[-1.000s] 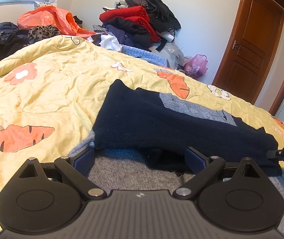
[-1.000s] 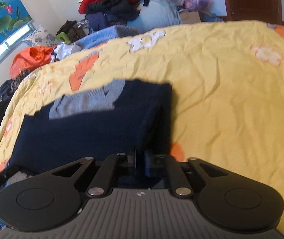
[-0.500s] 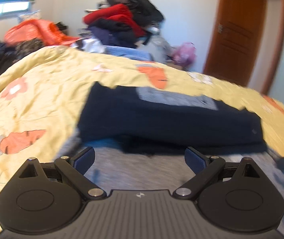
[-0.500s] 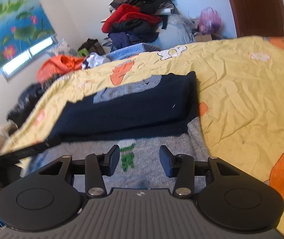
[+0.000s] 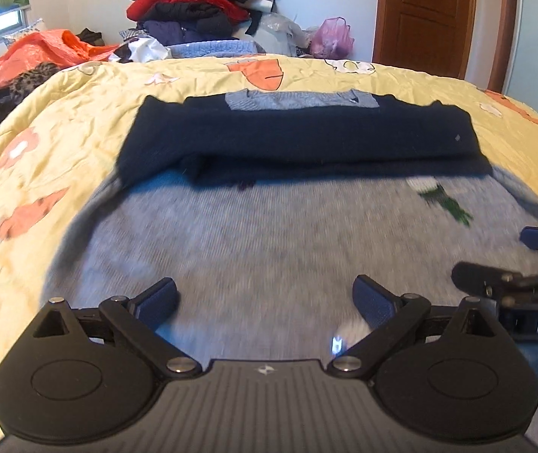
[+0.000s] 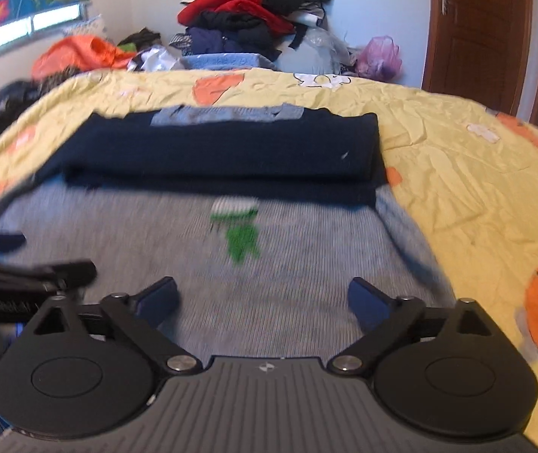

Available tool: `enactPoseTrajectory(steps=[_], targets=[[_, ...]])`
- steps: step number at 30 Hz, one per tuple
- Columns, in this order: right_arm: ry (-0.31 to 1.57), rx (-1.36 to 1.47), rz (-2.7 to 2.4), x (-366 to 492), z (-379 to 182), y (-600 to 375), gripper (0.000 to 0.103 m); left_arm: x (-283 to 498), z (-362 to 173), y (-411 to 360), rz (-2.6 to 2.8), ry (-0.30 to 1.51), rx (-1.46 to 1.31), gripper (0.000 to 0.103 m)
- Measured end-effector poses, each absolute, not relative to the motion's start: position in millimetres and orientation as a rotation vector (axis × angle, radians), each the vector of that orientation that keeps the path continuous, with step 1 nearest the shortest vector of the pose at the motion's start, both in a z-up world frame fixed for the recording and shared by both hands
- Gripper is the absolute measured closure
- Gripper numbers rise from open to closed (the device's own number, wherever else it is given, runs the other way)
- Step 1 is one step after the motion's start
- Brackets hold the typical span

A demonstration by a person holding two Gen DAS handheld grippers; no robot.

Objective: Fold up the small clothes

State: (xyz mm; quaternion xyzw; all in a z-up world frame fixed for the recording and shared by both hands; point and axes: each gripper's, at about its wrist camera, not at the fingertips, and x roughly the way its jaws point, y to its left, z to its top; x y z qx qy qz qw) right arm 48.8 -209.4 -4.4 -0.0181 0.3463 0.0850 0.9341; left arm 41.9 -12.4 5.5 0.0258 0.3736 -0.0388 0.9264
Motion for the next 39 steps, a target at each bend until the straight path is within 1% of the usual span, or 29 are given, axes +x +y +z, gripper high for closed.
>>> enactPoseTrajectory(steps=[4, 9, 30, 39], targets=[[0.698, -0.054, 0.153, 16.3, -5.1, -209.3, 0.0, 13.7, 7.6, -4.6, -0.06, 0.778, 0.021, 0.0], [0.696, -0.05, 0.131, -16.7, -5.4, -211.5, 0.0, -23.0, 5.5, -4.0, -0.06, 0.755, 0.045, 0.0], [0.7, -0.059, 0.131, -103.6, -4.7, -211.4, 0.0, -97.9, 6.0, 9.0, -0.054, 0.76, 0.023, 0.0], [0.71, -0.062, 0.146, -122.2, -3.6, -214.0, 0.0, -114.6, 6.4, 11.5, -0.059, 0.773, 0.034, 0.0]])
